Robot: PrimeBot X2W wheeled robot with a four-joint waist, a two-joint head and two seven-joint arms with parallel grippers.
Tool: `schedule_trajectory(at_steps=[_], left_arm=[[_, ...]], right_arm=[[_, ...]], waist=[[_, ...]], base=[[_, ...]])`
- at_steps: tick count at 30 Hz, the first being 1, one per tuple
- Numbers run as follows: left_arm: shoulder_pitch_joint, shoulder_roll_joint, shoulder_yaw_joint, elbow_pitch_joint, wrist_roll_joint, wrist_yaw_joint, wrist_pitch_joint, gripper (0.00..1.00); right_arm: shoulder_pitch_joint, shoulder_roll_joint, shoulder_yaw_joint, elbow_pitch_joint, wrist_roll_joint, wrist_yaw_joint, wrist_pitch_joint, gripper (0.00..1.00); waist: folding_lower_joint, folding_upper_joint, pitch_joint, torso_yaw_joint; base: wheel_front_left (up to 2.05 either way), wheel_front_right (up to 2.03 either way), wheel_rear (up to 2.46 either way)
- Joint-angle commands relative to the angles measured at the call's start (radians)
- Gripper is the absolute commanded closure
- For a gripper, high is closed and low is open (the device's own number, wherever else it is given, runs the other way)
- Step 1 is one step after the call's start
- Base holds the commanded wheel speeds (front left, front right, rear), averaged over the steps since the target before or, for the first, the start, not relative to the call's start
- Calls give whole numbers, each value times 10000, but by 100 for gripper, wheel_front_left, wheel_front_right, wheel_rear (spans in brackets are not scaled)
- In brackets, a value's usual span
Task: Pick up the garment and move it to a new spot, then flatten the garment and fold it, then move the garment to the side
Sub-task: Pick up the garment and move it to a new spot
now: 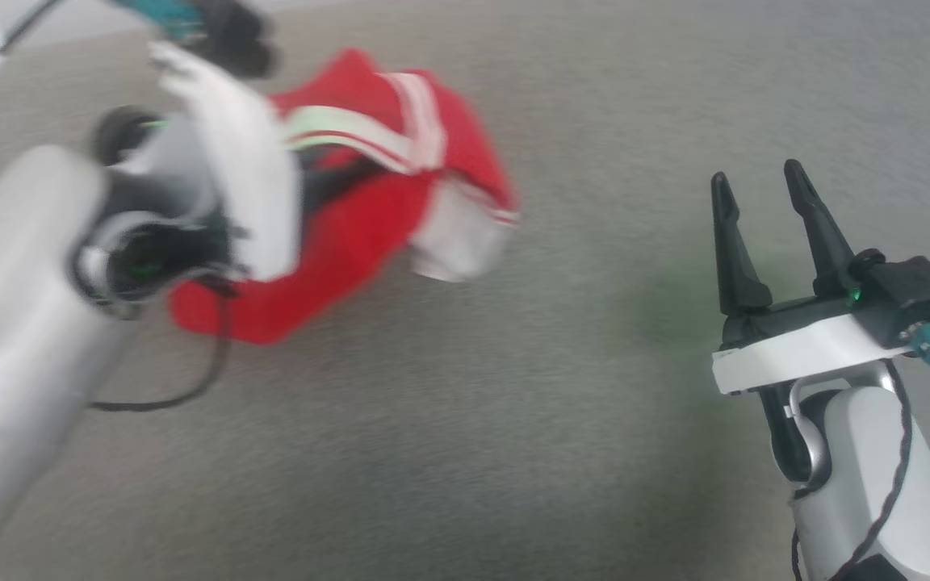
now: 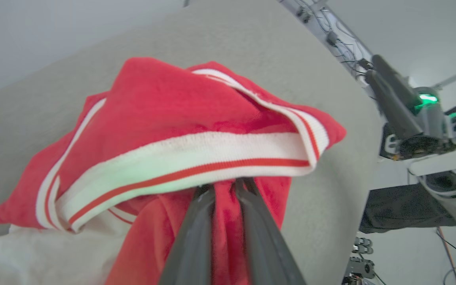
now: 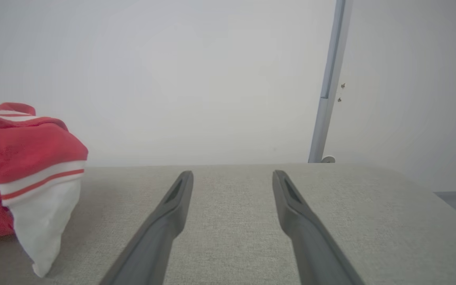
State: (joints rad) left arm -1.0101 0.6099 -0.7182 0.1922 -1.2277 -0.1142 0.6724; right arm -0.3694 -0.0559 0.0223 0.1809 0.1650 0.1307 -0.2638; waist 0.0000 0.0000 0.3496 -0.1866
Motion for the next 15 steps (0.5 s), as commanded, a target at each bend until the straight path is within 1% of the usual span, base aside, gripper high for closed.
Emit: schedule_trajectory(at_steps=[1, 3, 4, 7, 10, 12, 15], left_arm=[[-250, -211, -182, -293, 81, 126, 241, 100], [-406, -501, -431, -451, 177, 272, 513, 100], [-406, -501, -431, -451, 177, 272, 513, 100], [-606, -789, -905, -122, 492, 395, 843, 100], [-883, -974, -1339, 764, 1063, 425, 1002, 100], [-1071, -1090, -1441, 1508, 1285, 490, 940, 100], [-1386, -1110, -1759, 2563, 1806, 372, 909, 100]], right_arm=[[91, 61, -30, -62, 315, 1, -8, 0], [133, 60, -48, -75, 662, 1, -8, 0], [133, 60, -48, -75, 662, 1, -8, 0], [142, 63, -64, -104, 1095, 1, -8, 0], [142, 66, -61, -82, 1502, 1, -10, 0], [150, 62, -52, -94, 1754, 1, -8, 0], [210, 63, -27, -109, 2044, 1, -8, 0]], waist=[[0, 0, 333, -801], [0, 0, 473, -1210], [0, 0, 473, -1210], [0, 0, 693, -1829], [0, 0, 910, -2405], [0, 0, 1045, -2766], [0, 0, 1203, -3208]], base=[[0, 0, 0], [0, 0, 0], [0, 0, 0], [0, 0, 0], [0, 0, 0], [0, 0, 0], [0, 0, 0]])
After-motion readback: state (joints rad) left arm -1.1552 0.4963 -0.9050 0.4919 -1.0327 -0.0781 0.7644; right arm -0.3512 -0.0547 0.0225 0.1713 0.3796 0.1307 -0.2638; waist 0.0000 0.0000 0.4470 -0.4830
